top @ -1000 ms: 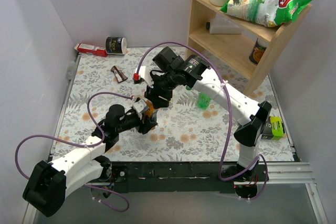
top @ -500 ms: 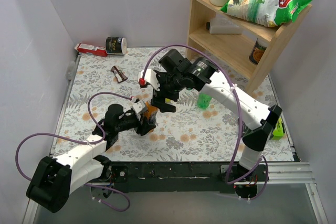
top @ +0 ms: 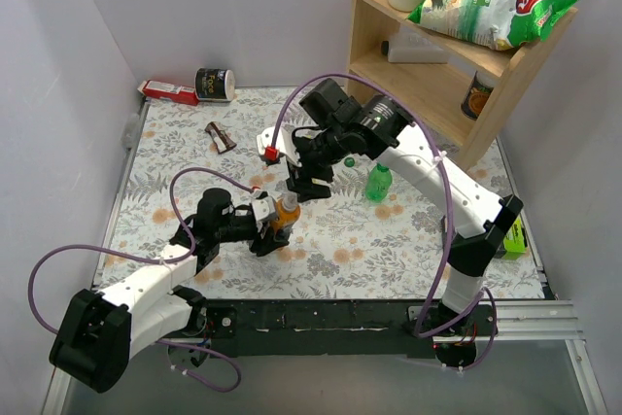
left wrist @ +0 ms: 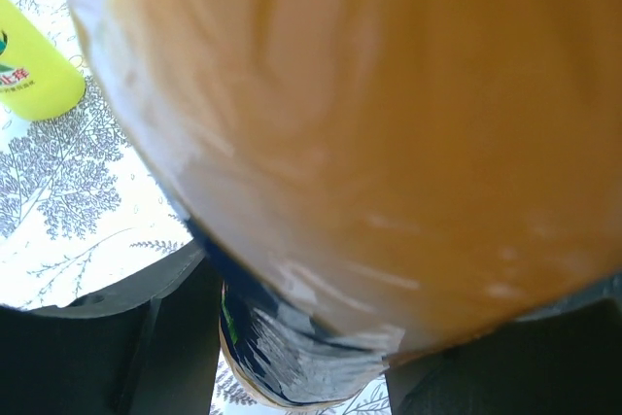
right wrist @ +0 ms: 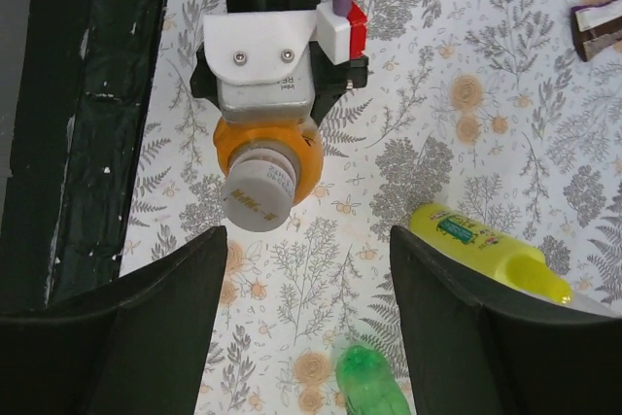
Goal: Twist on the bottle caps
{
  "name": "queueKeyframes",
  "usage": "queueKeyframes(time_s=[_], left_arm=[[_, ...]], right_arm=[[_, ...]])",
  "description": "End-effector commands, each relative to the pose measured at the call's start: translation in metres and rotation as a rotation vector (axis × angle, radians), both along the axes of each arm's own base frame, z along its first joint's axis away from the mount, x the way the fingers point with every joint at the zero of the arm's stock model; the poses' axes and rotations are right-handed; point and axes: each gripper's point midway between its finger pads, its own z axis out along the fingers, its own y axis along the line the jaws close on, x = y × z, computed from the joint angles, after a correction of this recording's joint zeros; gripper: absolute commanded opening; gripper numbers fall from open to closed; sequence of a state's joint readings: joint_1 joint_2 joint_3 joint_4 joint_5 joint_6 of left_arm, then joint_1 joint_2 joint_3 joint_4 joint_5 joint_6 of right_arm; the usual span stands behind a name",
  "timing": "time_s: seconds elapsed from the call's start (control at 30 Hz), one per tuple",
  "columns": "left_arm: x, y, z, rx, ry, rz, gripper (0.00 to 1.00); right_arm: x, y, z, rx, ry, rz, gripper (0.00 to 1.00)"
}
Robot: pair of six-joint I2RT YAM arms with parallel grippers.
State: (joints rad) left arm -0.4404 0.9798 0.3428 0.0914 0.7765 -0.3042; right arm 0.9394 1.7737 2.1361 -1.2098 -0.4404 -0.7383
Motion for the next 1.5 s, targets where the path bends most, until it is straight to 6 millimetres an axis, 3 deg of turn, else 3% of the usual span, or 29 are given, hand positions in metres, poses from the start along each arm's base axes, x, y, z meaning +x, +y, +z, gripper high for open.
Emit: queueKeyframes(time_s=[0.0, 0.3, 0.7, 1.0, 1.33, 1.47], left_arm=[[-0.002, -0.003, 0.01, 0.018, -0.064, -0.077, 0.0], [-0.001, -0.006, 0.013, 0.008, -0.048, -0.091, 0.0], [-0.002, -0.009, 0.015, -0.001, -0.047, -0.109, 0.0], [-0.003, -0.009, 0.012, 0.003, -0.038, -0.114, 0.0], [0.0, -0.01, 0.014, 0.001, -0.043, -0.115, 0.0], [0.0, -0.01, 0.014, 0.003, -0.047, -0.115, 0.0]], right_arm=[[-0.023, -0.005, 0.001, 0.005, -0.021, 0.155, 0.75], [-0.037, -0.007, -0.01, -0.021, -0.086, 0.247, 0.73], [-0.025, 0.003, -0.017, -0.027, -0.148, 0.224, 0.54], [-0.015, 0.006, -0.007, 0.0, -0.225, 0.207, 0.57], [-0.031, 0.005, -0.011, -0.012, -0.171, 0.267, 0.48], [-0.035, 0.004, -0.013, -0.027, -0.146, 0.28, 0.4]])
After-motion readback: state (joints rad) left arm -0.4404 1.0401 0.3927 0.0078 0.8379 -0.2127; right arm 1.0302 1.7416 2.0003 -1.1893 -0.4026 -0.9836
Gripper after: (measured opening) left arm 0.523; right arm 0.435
